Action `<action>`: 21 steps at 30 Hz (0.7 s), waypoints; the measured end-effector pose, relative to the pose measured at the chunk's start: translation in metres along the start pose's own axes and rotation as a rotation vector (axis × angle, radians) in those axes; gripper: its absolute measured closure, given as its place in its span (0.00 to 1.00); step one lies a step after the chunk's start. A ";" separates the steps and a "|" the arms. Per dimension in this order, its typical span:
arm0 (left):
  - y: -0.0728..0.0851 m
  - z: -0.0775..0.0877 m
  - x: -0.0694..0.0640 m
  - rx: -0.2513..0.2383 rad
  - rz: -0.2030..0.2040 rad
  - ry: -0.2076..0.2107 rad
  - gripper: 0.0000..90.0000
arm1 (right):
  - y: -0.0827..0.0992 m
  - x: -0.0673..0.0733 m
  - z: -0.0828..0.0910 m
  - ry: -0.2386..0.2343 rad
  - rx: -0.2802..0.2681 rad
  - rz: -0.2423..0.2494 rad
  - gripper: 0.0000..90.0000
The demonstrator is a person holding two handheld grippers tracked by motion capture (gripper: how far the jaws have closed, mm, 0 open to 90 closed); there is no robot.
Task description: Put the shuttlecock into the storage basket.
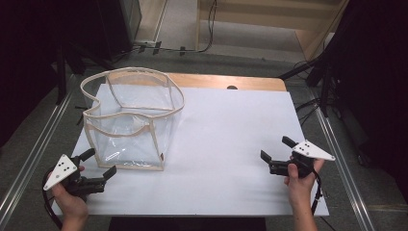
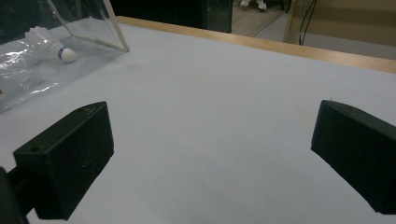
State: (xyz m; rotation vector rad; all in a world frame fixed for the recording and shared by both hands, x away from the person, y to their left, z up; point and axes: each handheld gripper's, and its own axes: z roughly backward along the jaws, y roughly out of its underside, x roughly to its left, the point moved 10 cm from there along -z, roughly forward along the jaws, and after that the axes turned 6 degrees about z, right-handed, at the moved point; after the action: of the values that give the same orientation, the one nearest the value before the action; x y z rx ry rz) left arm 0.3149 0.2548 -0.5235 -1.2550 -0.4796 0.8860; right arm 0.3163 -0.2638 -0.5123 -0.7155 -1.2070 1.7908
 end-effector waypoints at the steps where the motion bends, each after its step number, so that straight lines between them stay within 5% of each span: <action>1: 0.000 0.000 0.000 0.000 0.001 0.000 0.00 | 0.001 -0.001 0.001 0.004 0.000 0.001 0.00; 21: 0.000 0.000 0.000 0.001 -0.001 0.000 0.00 | 0.018 -0.025 0.019 0.058 0.004 -0.032 0.00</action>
State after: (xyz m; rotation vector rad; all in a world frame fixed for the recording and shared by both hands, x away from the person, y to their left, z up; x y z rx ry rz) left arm 0.3148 0.2548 -0.5236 -1.2540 -0.4797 0.8857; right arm 0.3070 -0.2975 -0.5222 -0.7365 -1.1699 1.7339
